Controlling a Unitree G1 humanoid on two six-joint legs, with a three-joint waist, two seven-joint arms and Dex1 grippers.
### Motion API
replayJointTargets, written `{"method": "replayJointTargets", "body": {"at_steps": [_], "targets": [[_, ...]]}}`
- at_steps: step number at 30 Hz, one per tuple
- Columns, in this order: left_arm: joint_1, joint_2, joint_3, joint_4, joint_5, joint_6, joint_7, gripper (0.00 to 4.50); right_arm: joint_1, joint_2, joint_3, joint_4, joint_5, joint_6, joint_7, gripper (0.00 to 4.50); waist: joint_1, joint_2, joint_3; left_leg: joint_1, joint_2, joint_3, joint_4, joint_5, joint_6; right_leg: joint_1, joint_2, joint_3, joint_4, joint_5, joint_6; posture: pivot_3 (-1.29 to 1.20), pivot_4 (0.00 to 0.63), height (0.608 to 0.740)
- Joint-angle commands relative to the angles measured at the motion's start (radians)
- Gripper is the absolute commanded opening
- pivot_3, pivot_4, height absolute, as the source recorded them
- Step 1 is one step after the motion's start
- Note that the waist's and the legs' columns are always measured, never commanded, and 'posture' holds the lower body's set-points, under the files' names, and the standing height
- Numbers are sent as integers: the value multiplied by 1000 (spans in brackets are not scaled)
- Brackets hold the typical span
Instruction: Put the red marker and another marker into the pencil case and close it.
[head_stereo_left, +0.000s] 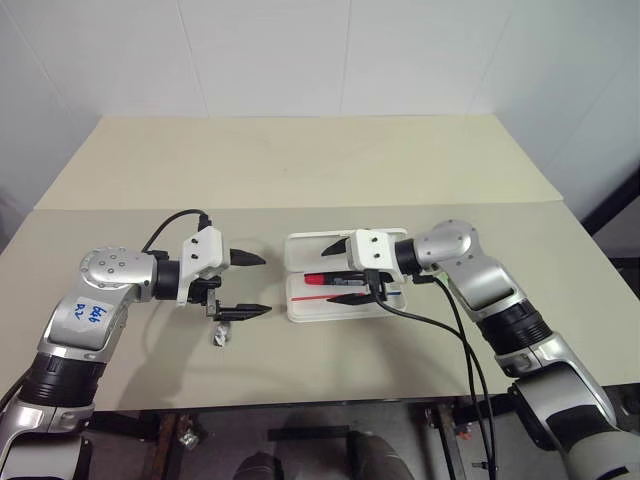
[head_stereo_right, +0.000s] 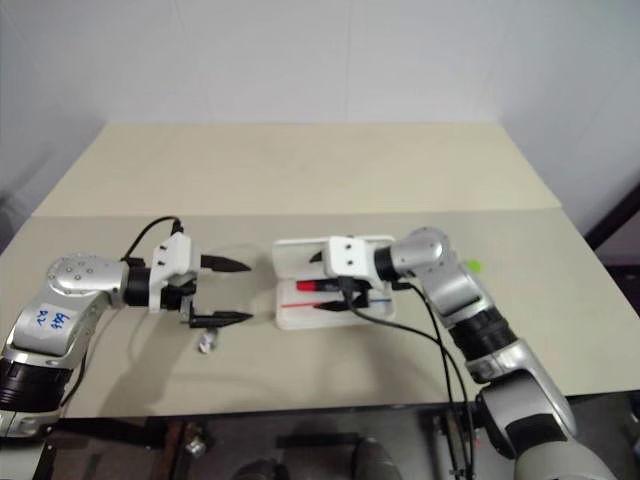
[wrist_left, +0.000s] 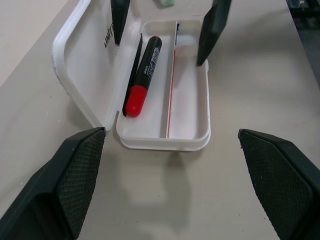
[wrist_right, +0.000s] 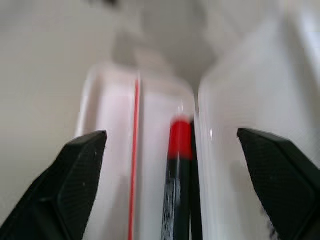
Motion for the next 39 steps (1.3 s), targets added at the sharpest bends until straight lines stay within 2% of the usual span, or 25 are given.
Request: {"method": "replayJointTargets", "body": {"at_steps": [1,5,8,15,21,24,31,35,39], "targets": [[-25,-2,12,-14,-23,-17,-10,4500,28,-49,-61,-163,115,171,50,4461,2,0,0,0,0,0,0,0,0,0,0,0,0,0,0,0,150,740],[-41,-16,-4,-1,-18,-22,-19,4500,89,-148,-105,-324,235,397,84,4461,9,0,0,0,0,-1,0,0,0,0,0,-1,0,0,0,0,150,740],[-59,-26,-16,12,-12,-27,-26,4500,117,-203,-151,-408,314,562,55,4461,10,0,0,-1,0,-1,0,0,0,0,-1,-1,-1,0,0,0,150,740],[-151,-53,-67,89,8,-70,-81,4500,98,-296,-340,-477,426,1113,-193,4461,6,0,0,0,0,-1,0,0,0,0,0,-1,-3,-1,-2,0,150,740],[-223,-89,-106,180,26,-126,-118,4500,56,-366,-451,-409,427,1425,-363,4461,8,0,0,0,0,-1,0,0,0,0,0,-1,-4,-1,-3,0,150,740],[-260,-113,-122,231,39,-156,-136,4500,52,-375,-481,-302,462,1458,-505,4461,7,0,0,-1,-1,-1,0,0,0,0,-1,0,-4,-1,-2,0,150,740],[-320,-159,-142,305,59,-210,-172,4500,46,-276,-620,-94,672,1458,-963,4461,2,0,0,-1,-1,-1,-2,0,0,-1,0,0,-4,-1,-2,0,150,740],[-323,-169,-146,305,59,-214,-175,4500,50,-173,-718,-4,769,1458,-1290,4461,2,0,0,-2,0,-1,-2,0,0,-1,0,0,-3,-1,-2,0,150,740],[-310,-165,-140,292,57,-213,-175,4500,14,-88,-786,50,874,1458,-1546,4461,-1,0,0,-2,0,-1,-2,0,0,-1,0,1,-3,0,-1,0,150,740]]}}
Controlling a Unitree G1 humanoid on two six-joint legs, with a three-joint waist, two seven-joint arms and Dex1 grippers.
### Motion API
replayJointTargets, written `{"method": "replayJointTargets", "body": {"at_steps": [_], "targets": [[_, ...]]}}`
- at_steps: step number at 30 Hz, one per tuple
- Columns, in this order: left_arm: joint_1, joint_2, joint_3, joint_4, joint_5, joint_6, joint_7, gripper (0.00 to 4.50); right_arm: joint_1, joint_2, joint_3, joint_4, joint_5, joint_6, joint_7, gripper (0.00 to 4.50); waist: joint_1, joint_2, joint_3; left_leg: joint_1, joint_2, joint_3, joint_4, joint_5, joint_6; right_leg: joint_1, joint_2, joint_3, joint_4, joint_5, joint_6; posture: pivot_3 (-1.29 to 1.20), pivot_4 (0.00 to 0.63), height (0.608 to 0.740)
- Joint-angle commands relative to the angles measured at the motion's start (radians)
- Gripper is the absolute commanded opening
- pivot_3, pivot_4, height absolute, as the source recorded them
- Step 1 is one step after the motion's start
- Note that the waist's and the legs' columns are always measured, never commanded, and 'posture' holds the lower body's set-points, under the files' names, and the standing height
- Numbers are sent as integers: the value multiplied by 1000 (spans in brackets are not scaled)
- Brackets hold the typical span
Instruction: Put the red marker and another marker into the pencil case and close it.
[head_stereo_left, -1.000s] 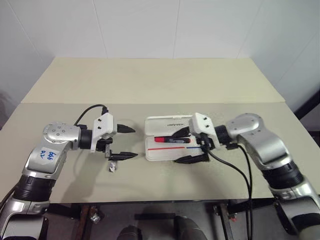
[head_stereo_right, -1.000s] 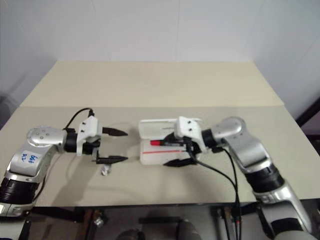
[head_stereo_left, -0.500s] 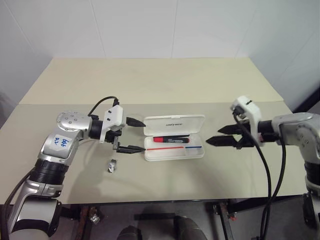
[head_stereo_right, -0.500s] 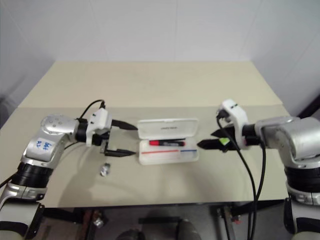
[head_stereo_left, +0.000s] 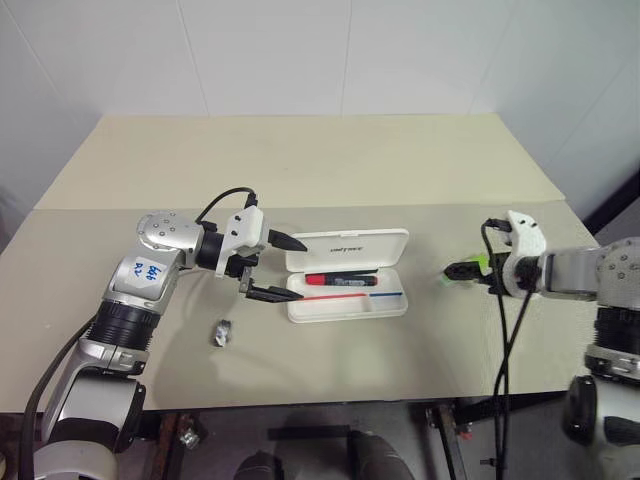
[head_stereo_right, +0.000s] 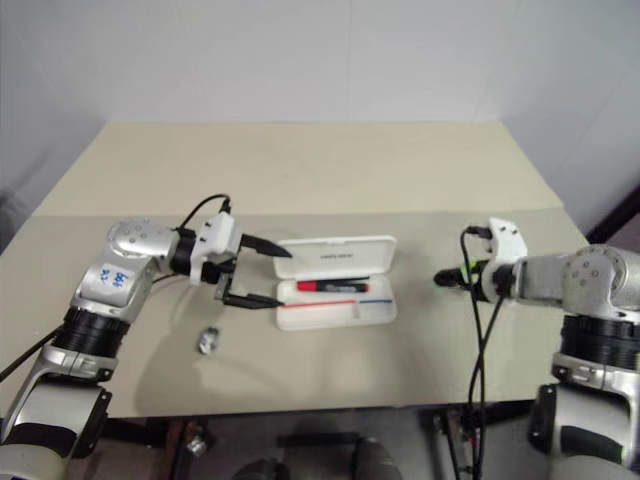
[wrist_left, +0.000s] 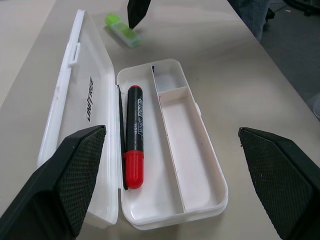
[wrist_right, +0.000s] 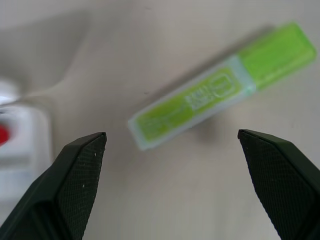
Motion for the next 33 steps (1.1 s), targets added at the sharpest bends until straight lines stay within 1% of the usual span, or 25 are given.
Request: {"method": "replayJointTargets", "body": {"at_steps": [1,3,7,12,13,15,20,23,28,33], "targets": [[-3,4,16,-31,-3,-14,-1,4500,-45,21,-75,19,103,5,-205,4461,0,0,0,0,0,0,0,0,0,0,0,0,0,0,0,0,150,740],[1,7,18,-38,-4,-11,2,4500,-54,34,-98,42,149,5,-294,4461,0,0,0,0,0,0,0,0,0,0,0,0,0,0,0,0,150,740],[12,13,24,-55,-8,-7,7,4500,-120,96,-149,93,168,5,-459,4461,-1,0,0,-1,0,0,0,0,0,0,0,0,-1,0,0,0,150,740],[35,17,30,-84,-12,1,18,4500,-152,133,-164,113,141,5,-571,4461,-3,0,0,-1,0,0,-2,0,0,0,0,0,-2,0,0,0,150,740],[40,18,31,-91,-13,2,21,4500,-152,124,-133,126,139,5,-577,4461,-3,0,0,-1,1,0,-2,0,0,0,0,0,-2,0,0,0,150,740],[48,20,32,-100,-15,3,24,4500,-152,124,-111,136,135,5,-598,4461,-3,0,0,-1,0,0,-2,0,0,0,0,0,-3,0,0,0,150,740],[60,21,35,-121,-18,14,35,4500,-165,248,-180,68,34,5,-667,4461,-8,0,0,-1,1,-1,-2,0,0,0,0,0,-3,0,0,0,150,740],[65,25,38,-131,-22,21,40,4500,-170,313,-205,42,-26,5,-682,4461,-16,0,0,-1,1,-2,-2,0,0,0,0,-1,-3,0,0,0,150,740],[81,36,47,-155,-26,37,50,4500,-203,413,-253,2,-173,4,-653,4461,-29,1,0,-1,2,-6,-3,0,0,0,1,-1,-3,0,0,0,150,740],[94,51,55,-175,-29,50,53,4500,-215,442,-246,-13,-307,-24,-600,4461,-30,1,0,0,2,-8,-4,0,0,0,1,-1,-2,0,0,0,150,740]]}}
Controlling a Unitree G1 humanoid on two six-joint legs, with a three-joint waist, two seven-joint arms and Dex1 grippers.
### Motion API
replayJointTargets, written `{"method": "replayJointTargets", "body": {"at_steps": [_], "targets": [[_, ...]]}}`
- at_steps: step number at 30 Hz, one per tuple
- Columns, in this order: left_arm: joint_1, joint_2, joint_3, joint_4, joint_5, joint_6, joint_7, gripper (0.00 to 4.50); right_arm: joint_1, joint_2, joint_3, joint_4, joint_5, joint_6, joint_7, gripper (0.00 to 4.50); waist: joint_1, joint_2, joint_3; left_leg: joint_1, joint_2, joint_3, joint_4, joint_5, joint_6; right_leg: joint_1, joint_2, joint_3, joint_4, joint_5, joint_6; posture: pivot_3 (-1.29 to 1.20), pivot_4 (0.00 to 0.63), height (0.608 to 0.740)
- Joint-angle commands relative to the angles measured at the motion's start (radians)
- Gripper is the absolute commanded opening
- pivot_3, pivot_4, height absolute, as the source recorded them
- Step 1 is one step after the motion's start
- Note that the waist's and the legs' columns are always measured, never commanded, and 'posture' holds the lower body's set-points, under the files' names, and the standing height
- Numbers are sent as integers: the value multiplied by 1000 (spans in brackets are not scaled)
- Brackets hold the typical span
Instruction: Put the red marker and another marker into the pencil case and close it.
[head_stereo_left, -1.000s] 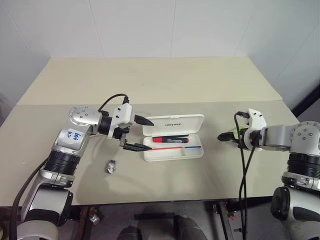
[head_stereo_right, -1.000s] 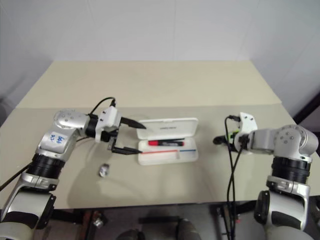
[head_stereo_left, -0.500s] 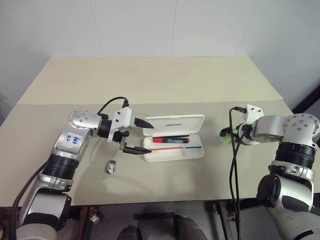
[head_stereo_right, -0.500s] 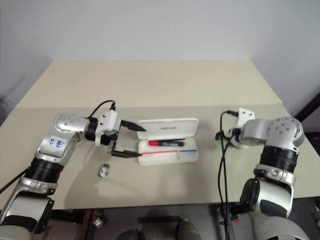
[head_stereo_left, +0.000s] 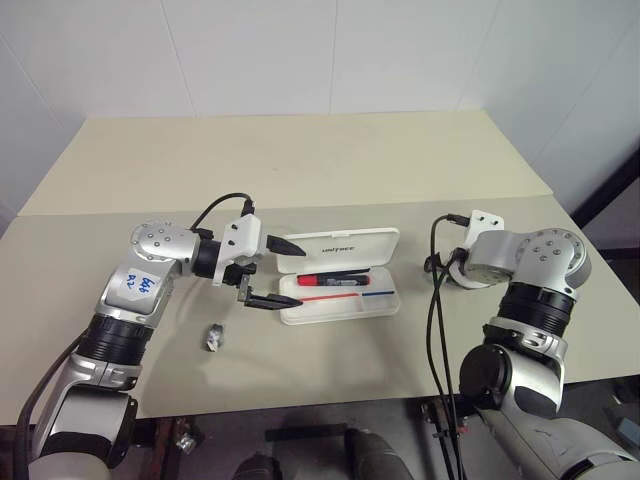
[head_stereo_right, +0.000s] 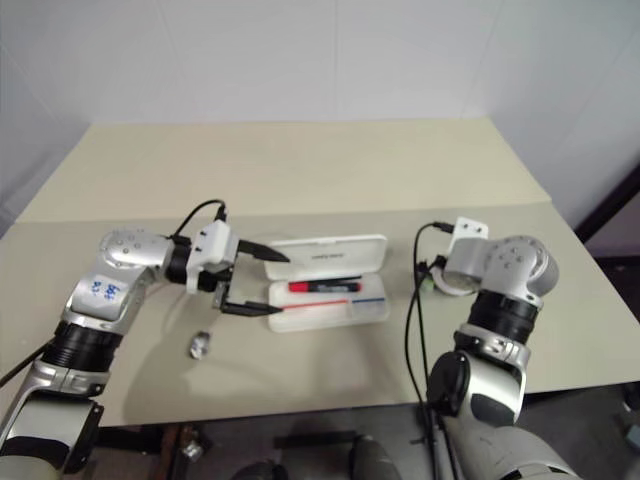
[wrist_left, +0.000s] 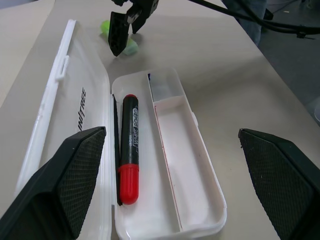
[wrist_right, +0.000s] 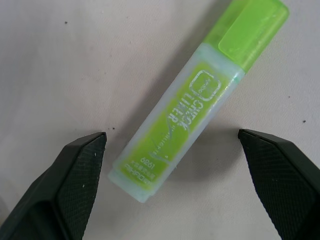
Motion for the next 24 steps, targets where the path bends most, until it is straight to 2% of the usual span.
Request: {"method": "replayJointTargets", "body": {"at_steps": [1,4,12,18,21,24], "targets": [[7,17,32,-48,-18,7,9,4500,-15,19,3,-21,-73,-16,56,4461,0,0,0,0,0,0,0,0,0,0,0,0,0,0,0,0,150,740],[12,21,34,-57,-19,12,11,4500,-18,41,18,-33,-131,-16,96,3863,0,0,0,0,-1,0,1,0,0,0,-1,0,0,0,0,0,150,740],[23,30,42,-73,-22,22,17,4500,-32,82,19,-65,-250,3,195,1174,0,0,0,0,-1,0,-1,0,0,0,0,0,0,0,0,0,150,740],[28,33,46,-82,-24,28,19,4500,-39,81,22,-80,-304,15,265,1071,0,0,0,0,-1,0,-2,0,0,0,-1,0,-1,0,0,0,150,740],[29,34,47,-82,-24,29,19,4500,-23,32,67,-94,-321,15,321,1071,-1,0,0,0,-1,0,-3,0,0,0,-1,0,-2,0,0,0,150,740],[27,32,47,-78,-24,28,19,4500,14,-82,149,-104,-345,-25,399,1071,3,0,0,0,-1,0,-5,0,0,0,-1,0,-4,0,0,0,150,740]]}}
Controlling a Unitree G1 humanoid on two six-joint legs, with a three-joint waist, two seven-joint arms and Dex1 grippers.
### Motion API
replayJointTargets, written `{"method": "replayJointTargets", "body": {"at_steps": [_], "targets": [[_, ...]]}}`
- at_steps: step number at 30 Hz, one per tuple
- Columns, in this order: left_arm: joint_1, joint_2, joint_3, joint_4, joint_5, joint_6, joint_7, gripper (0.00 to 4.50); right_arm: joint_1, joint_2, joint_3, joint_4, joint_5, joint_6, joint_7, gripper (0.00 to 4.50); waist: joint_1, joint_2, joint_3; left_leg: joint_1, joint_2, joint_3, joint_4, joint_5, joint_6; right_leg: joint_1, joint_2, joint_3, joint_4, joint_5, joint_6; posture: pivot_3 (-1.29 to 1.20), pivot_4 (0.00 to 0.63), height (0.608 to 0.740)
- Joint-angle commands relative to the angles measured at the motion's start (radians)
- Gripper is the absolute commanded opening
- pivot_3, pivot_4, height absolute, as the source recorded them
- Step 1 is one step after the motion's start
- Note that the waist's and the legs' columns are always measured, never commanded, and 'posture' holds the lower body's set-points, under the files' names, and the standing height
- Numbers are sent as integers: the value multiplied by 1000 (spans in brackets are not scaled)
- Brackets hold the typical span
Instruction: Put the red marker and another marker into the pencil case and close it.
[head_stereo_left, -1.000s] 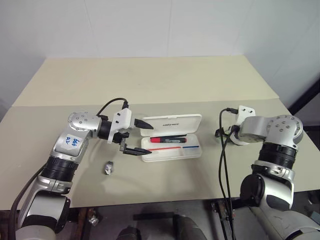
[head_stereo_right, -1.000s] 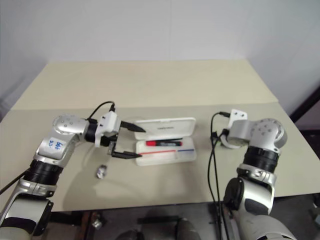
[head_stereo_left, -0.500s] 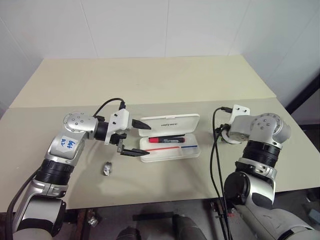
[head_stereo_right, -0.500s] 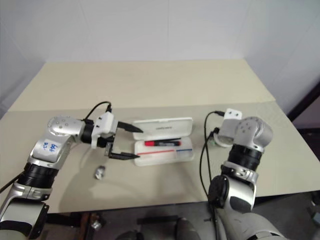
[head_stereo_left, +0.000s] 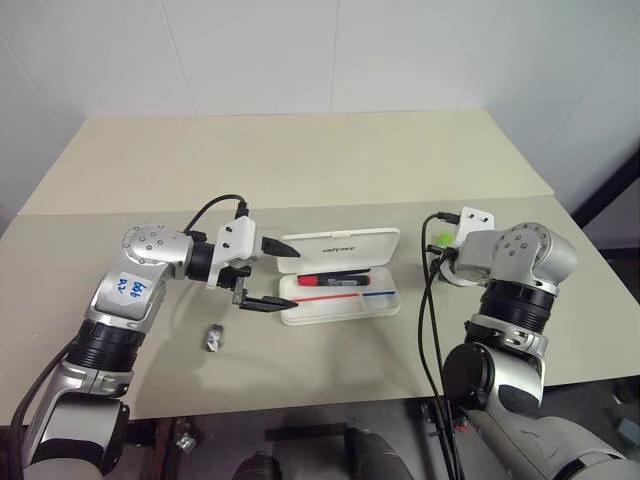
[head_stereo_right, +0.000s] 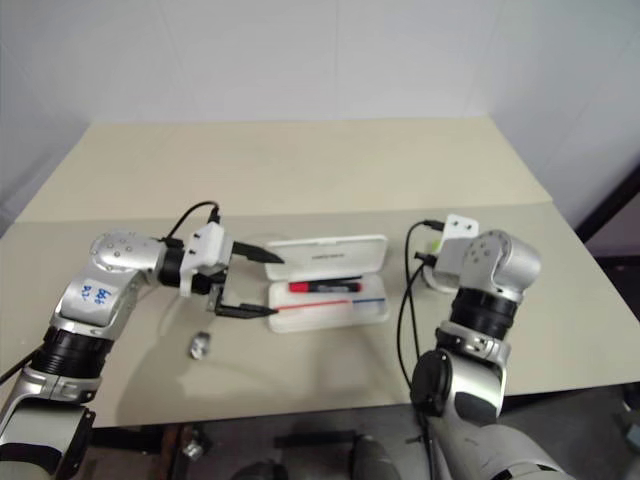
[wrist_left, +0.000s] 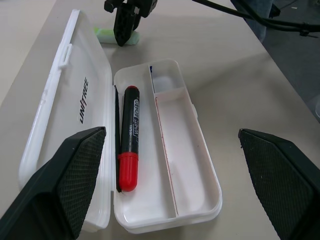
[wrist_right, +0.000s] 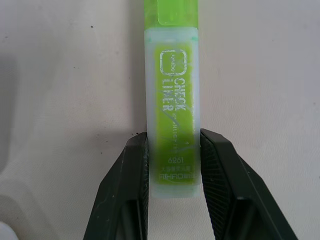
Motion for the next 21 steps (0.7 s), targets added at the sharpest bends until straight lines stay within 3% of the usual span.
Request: {"method": "replayJointTargets", "body": {"at_steps": [1,7,10,19,21], "targets": [[1,14,30,-16,-20,0,1,4500,22,-114,59,-46,-34,-48,74,1071,6,0,0,0,0,0,-1,0,0,0,0,0,-1,0,0,0,150,740],[-9,11,26,4,-19,-13,-7,4500,106,-253,209,-115,9,-185,315,1071,1,0,0,0,0,3,-7,0,0,0,0,0,-8,0,0,0,150,740],[-25,9,29,32,-15,-30,-13,4500,177,-347,278,-176,14,-361,476,1071,3,0,0,0,1,4,-8,0,0,-1,1,0,-7,0,0,0,150,740],[-70,-22,99,70,-86,5,13,4500,282,-412,242,-252,30,-699,650,1071,8,1,0,-1,0,7,-5,0,0,-1,1,0,-6,0,1,0,150,740],[-71,-19,110,61,-106,25,4,4500,286,-419,228,-259,105,-740,769,1071,7,1,0,0,0,7,-5,0,0,-1,1,0,-6,0,1,0,150,740]]}}
